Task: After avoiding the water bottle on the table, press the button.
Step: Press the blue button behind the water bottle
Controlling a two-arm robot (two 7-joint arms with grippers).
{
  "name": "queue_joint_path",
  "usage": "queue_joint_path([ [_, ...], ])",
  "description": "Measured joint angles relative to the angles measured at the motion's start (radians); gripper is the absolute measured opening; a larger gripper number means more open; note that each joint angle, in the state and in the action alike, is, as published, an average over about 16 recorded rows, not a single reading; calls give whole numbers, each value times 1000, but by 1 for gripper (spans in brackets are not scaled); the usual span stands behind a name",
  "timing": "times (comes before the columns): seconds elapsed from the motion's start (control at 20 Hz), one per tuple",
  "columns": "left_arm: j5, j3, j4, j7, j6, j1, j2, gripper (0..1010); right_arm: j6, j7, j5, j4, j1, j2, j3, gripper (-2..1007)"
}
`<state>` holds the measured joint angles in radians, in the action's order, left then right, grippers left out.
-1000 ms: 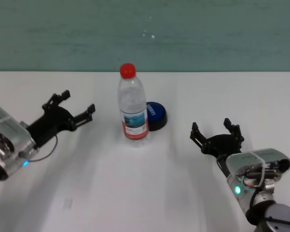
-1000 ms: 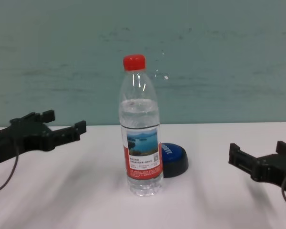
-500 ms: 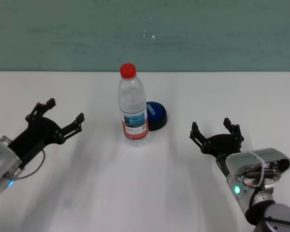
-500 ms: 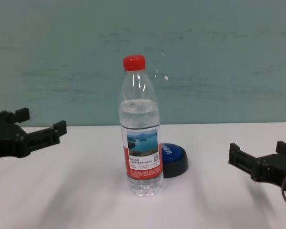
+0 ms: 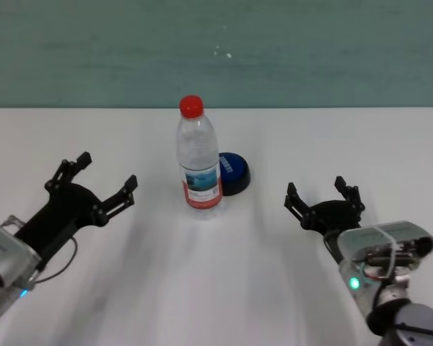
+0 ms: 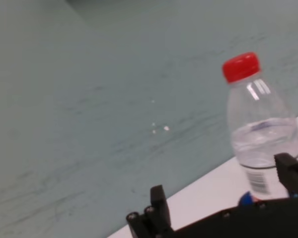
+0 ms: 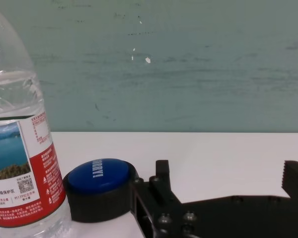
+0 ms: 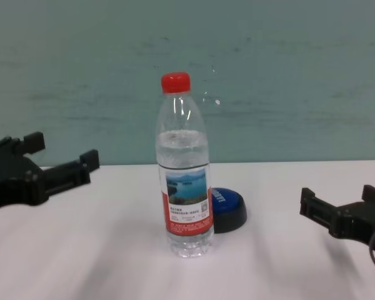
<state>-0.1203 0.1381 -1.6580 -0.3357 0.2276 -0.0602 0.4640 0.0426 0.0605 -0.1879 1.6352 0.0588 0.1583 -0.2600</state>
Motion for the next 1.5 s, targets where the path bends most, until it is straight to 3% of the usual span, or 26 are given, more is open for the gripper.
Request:
queue_joint_path([
  [0.45,20,6,-56,3,-3,-68,-29,1000,0,0,0,0,0,0,0,1004],
  [1.0,32,28,-60,6,19,-125,-56,1000,0,0,0,0,0,0,0,1004],
  [1.5,49,30,-64,21,30,-162,-71,1000,0,0,0,0,0,0,0,1004],
])
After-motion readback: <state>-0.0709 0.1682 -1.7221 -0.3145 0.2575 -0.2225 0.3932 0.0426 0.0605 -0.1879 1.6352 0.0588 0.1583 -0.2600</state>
